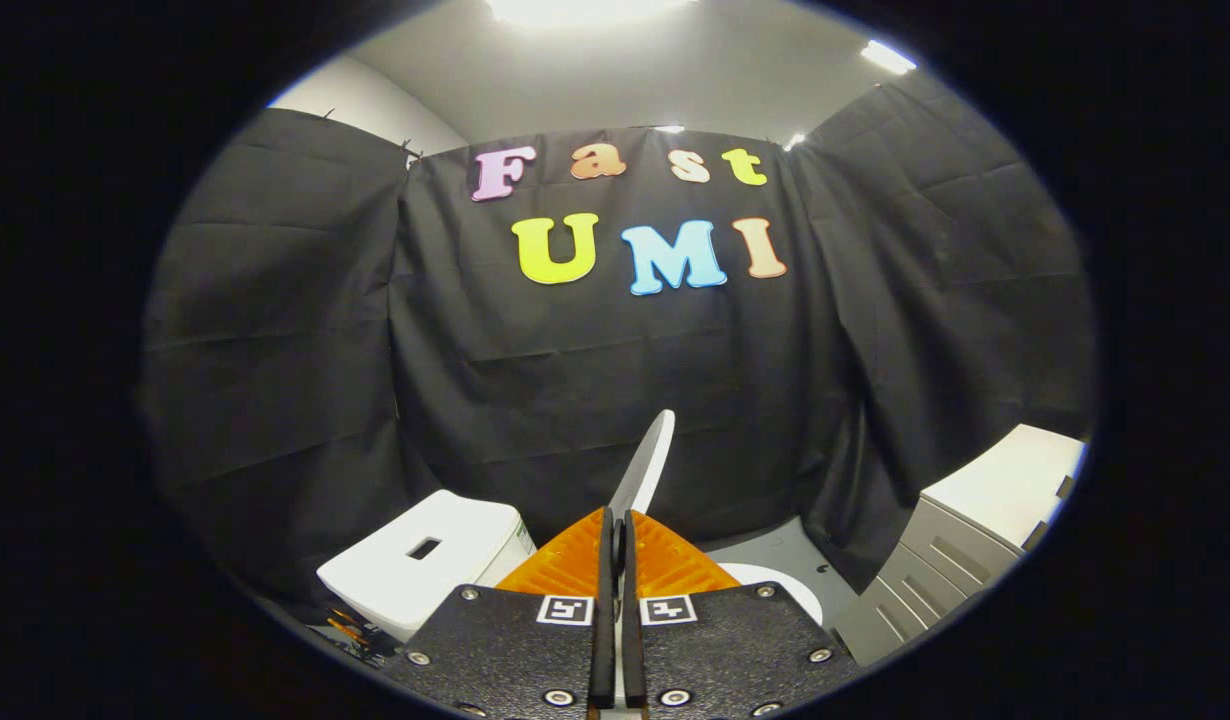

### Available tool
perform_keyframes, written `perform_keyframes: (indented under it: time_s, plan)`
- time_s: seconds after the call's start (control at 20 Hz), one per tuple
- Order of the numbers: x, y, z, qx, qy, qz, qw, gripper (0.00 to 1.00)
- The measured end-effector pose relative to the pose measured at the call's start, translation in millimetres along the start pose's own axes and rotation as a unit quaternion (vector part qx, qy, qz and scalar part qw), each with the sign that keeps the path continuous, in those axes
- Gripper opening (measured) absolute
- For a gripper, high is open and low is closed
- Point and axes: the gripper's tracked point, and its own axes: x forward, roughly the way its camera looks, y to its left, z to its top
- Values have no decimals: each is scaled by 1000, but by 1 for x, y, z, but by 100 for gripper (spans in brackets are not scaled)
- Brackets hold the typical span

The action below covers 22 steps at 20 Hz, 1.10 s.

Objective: Open the toilet lid.

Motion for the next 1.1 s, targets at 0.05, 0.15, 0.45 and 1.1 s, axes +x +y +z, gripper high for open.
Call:
perform_keyframes:
  time_s: [0.05, 0.15, 0.45, 1.1]
  plan:
    - [1, 7, 2, -1, -4, 5, 1000, 3]
    - [2, 19, 6, -4, -10, 16, 1000, 3]
    - [8, 62, 17, -10, -25, 43, 999, 3]
    - [18, 157, 24, -44, -25, 96, 994, 3]
